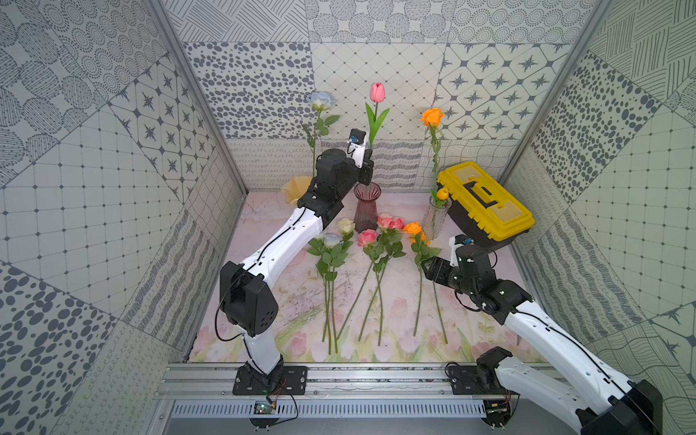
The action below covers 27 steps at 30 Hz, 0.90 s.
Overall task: Arrange the flowers in different vases according to their variety
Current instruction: Insert the flower into the vase.
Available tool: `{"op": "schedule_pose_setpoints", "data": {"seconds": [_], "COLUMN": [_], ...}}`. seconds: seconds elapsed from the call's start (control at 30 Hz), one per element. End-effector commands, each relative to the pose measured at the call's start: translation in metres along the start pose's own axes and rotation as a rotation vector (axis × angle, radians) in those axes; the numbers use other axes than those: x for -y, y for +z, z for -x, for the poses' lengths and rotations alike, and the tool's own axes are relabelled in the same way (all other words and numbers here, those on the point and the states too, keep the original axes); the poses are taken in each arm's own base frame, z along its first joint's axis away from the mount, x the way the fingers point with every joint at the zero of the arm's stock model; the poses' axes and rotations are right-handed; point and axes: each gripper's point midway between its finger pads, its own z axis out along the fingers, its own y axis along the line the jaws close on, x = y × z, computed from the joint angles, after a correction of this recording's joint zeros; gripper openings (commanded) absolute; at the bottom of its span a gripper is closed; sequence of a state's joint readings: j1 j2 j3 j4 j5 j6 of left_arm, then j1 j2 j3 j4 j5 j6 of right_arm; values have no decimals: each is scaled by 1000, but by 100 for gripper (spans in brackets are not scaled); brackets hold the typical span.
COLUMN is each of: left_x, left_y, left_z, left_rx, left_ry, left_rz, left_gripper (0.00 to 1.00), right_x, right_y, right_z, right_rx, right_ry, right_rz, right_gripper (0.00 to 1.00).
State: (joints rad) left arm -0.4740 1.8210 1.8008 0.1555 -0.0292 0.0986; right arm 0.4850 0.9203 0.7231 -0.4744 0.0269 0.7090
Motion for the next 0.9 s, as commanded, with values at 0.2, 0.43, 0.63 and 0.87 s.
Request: {"op": "schedule_pose_setpoints", "data": {"seconds": [0.2, 0.43, 0.63, 0.87], "left_x": [-16, -14, -14, -10], "left_y": [35, 36, 24, 1], "left_z": [-20, -81, -109, -113], "left_rx": [133, 30, -42, -104], "left_ry": [28, -10, -42, -85], "left_rz": [49, 54, 63, 45], "left_gripper": [0, 0, 49, 90], "right_x": [-8, -9, -12, -17], "right_y": [-4, -2, 2, 6], "right_z": [12, 9, 4, 0], "right_rx": [56, 51, 42, 28], "right_ry": [15, 18, 14, 9], "right_rz": [25, 24, 29, 43], "right_gripper": [74, 74, 74, 75]}}
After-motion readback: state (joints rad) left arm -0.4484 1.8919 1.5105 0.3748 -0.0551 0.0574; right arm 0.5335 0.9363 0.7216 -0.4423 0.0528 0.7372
